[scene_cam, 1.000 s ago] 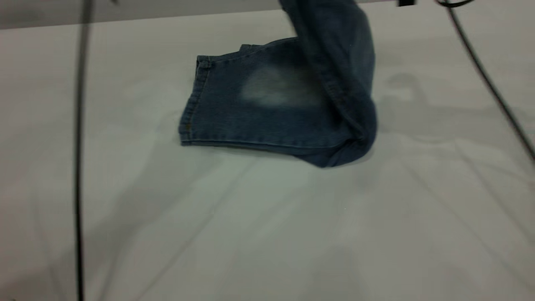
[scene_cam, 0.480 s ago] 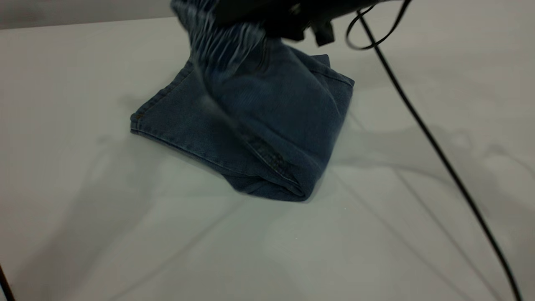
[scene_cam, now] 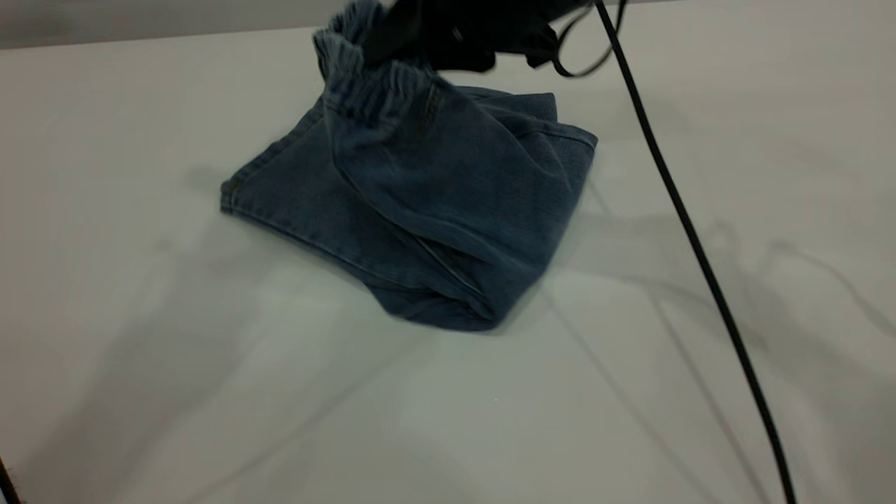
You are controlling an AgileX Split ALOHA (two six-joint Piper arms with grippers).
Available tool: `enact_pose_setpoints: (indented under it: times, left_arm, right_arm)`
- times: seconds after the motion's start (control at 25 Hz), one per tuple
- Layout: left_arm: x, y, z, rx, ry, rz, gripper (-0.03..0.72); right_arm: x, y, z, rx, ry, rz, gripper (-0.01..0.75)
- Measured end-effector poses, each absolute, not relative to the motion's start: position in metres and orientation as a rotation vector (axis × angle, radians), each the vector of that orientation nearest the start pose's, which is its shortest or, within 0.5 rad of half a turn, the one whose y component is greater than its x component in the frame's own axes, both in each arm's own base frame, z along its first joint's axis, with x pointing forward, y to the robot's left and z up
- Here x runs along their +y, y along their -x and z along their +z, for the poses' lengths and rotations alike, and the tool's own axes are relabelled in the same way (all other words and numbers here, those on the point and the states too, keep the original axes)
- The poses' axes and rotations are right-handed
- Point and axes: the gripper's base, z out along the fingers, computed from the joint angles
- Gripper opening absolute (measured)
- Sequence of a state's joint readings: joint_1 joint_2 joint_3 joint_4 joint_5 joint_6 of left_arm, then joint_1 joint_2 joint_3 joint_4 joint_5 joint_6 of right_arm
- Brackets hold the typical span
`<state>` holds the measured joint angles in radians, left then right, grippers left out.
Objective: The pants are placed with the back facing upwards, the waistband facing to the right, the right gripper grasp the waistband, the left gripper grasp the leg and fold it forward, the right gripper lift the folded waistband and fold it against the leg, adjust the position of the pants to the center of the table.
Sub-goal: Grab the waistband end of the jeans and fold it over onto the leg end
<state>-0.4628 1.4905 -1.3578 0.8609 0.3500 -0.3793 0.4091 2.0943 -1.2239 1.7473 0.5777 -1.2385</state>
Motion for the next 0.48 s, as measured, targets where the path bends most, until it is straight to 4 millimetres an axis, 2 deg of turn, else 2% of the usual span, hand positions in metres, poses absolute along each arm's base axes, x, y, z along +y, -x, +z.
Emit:
enact_pose_setpoints:
  times: [0.16, 0.48]
  left_arm:
    - [-0.136, -0.325, 0.394, 1.729, -0.646, 0.234, 0.239]
    - [-0.136, -0.326, 0.394, 1.728, -0.647, 0.233, 0.239]
  right_arm:
    - [0.217, -0.380, 0.147, 2.332, 0.174, 1.121, 0.091]
    - [0.221, -0.388, 0.132, 2.352, 0.167, 1.130, 0.115]
